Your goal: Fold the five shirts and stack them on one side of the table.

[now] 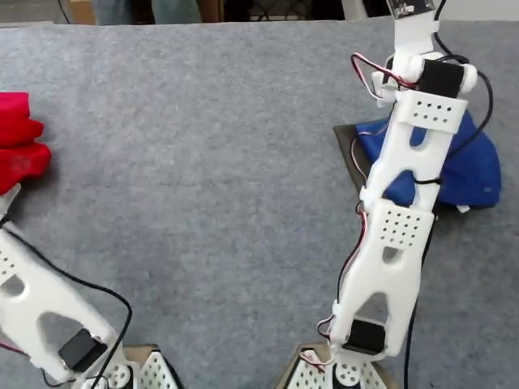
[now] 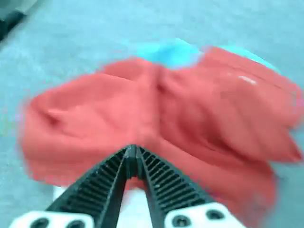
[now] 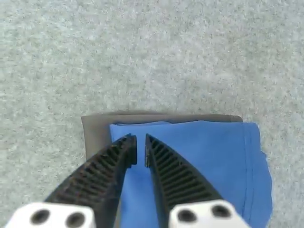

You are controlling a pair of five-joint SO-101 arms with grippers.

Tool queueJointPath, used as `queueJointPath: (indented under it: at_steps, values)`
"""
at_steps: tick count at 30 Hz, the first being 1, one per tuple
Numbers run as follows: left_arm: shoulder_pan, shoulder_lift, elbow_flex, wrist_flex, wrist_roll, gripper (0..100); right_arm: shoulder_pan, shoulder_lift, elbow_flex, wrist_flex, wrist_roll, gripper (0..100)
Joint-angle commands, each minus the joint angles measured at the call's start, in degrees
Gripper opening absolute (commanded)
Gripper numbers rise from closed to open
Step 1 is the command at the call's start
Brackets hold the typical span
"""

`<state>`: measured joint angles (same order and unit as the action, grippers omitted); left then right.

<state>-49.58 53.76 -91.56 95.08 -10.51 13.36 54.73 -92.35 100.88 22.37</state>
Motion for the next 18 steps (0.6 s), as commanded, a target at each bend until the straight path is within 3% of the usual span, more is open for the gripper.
queueJointPath:
  at_steps: [1,6,10,13,18]
  values:
    - [5.76,-8.18,-3.91,5.27,-0.35,3,-0.26,-4.0,-3.38,0.35,-0.35,4.7]
    - [13.41,-17.05,-3.74,5.8,3.87,3,-0.26,-4.0,-3.38,0.35,-0.35,4.7]
    - [15.08,-21.71,-3.65,5.8,2.2,3,-0.18,-4.0,-3.38,0.35,-0.35,4.7]
    - [10.24,-19.69,-3.56,5.71,1.93,4,0.97,-4.0,-3.03,0.35,-0.35,4.7]
    - [-2.07,-9.76,-0.66,2.64,2.46,21,3.08,-3.56,-1.8,0.35,-0.35,4.7]
